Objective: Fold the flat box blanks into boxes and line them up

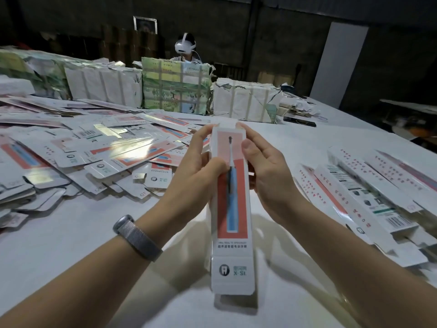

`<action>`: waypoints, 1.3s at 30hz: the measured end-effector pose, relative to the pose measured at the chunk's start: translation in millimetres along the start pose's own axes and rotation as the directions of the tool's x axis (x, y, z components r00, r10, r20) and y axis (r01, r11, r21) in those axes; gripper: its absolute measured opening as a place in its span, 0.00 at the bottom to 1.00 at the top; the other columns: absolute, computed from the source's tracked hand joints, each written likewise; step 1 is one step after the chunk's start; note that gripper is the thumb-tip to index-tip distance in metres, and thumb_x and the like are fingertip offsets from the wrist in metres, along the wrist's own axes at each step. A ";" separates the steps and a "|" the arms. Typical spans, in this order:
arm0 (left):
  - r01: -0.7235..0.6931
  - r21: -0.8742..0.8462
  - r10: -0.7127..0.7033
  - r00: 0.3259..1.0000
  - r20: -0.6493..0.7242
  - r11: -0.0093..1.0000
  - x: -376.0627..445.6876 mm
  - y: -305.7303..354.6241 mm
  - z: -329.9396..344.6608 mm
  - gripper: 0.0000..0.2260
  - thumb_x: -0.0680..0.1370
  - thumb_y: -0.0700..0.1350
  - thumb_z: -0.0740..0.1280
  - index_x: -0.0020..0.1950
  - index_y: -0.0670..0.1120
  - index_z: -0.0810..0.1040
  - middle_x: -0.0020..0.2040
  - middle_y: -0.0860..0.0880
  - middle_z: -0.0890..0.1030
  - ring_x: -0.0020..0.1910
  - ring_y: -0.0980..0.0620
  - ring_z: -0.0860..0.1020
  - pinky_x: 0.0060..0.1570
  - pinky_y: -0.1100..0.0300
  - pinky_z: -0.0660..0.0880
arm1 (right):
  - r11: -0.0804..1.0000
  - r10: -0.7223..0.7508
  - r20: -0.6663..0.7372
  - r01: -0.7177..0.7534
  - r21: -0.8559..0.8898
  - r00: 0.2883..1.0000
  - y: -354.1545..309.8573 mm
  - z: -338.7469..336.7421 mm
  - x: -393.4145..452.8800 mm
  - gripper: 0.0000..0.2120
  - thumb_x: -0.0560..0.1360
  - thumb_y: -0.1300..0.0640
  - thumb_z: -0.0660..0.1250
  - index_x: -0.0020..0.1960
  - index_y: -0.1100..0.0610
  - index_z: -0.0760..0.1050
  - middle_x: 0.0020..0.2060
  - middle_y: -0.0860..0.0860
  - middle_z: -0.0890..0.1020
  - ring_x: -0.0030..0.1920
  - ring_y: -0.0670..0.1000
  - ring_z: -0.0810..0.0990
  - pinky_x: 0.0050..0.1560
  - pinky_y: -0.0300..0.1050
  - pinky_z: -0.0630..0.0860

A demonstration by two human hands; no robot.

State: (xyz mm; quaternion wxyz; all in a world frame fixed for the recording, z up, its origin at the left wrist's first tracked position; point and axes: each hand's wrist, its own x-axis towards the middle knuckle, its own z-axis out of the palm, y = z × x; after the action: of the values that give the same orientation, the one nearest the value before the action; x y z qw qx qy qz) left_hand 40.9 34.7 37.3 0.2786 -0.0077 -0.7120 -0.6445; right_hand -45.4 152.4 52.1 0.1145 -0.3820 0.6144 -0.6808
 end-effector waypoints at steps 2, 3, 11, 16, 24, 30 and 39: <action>-0.006 -0.009 0.006 1.000 -0.002 1.000 3.4 0.1 1.2 0.20 0.76 0.47 0.65 0.65 0.64 0.68 0.51 0.47 0.85 0.50 0.45 0.84 0.47 0.50 0.83 | 1.000 -0.018 0.001 0.018 0.003 1.000 -0.2 -1.1 2.2 0.13 0.85 0.53 0.56 0.66 0.44 0.72 0.57 0.49 0.84 0.53 0.50 0.84 0.45 0.43 0.81; -0.005 -0.021 0.005 1.000 0.006 1.000 4.5 0.1 1.7 0.19 0.79 0.47 0.67 0.67 0.62 0.68 0.52 0.45 0.85 0.51 0.45 0.84 0.48 0.50 0.83 | 1.000 -0.023 0.005 0.023 -0.002 1.000 -0.1 -1.7 2.9 0.12 0.85 0.53 0.56 0.64 0.43 0.73 0.57 0.49 0.84 0.54 0.52 0.84 0.47 0.45 0.82; -0.054 0.012 0.054 0.997 0.051 0.998 3.2 -1.1 -2.0 0.13 0.86 0.41 0.58 0.67 0.55 0.68 0.44 0.51 0.85 0.42 0.53 0.83 0.42 0.60 0.81 | 1.000 0.014 0.062 -0.013 -0.018 0.998 1.6 -5.3 4.9 0.10 0.78 0.48 0.59 0.56 0.48 0.76 0.44 0.56 0.77 0.41 0.55 0.72 0.35 0.44 0.68; -0.060 0.025 0.059 0.997 0.046 0.998 2.6 0.5 -1.5 0.12 0.85 0.39 0.58 0.63 0.55 0.68 0.42 0.52 0.85 0.40 0.54 0.83 0.42 0.60 0.81 | 0.998 -0.019 0.083 0.013 0.064 0.996 1.4 -6.9 5.8 0.09 0.78 0.54 0.60 0.54 0.52 0.76 0.47 0.52 0.82 0.47 0.51 0.80 0.47 0.51 0.76; -0.074 0.009 0.073 0.992 0.108 0.997 1.0 0.2 0.2 0.14 0.86 0.41 0.57 0.66 0.57 0.63 0.39 0.55 0.83 0.39 0.58 0.81 0.39 0.63 0.78 | 0.928 -0.034 0.034 0.019 0.372 0.999 -7.0 -13.0 9.3 0.21 0.70 0.67 0.64 0.60 0.52 0.71 0.49 0.53 0.79 0.49 0.53 0.82 0.55 0.52 0.77; -0.075 0.053 0.070 0.993 0.091 0.996 1.5 0.2 -1.5 0.18 0.85 0.43 0.58 0.69 0.62 0.59 0.36 0.53 0.80 0.36 0.53 0.80 0.43 0.52 0.81 | 0.961 -0.033 0.039 0.021 0.275 0.999 -9.0 -11.9 9.0 0.13 0.70 0.65 0.63 0.51 0.55 0.79 0.44 0.51 0.83 0.45 0.49 0.81 0.47 0.42 0.76; -0.031 0.178 0.012 0.994 0.107 0.984 -1.1 4.4 3.8 0.19 0.78 0.51 0.59 0.69 0.61 0.65 0.46 0.37 0.81 0.42 0.40 0.80 0.52 0.38 0.78 | 0.980 0.079 -0.022 -0.073 0.186 0.997 -14.3 -12.2 11.7 0.08 0.78 0.60 0.67 0.40 0.53 0.75 0.38 0.49 0.84 0.39 0.47 0.82 0.39 0.42 0.79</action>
State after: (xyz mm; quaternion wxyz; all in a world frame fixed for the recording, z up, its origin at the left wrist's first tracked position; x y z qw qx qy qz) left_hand 42.0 39.3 40.8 0.2469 -0.0245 -0.7808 -0.5733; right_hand -56.9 157.3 70.4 0.1664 -0.3359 0.5644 -0.7355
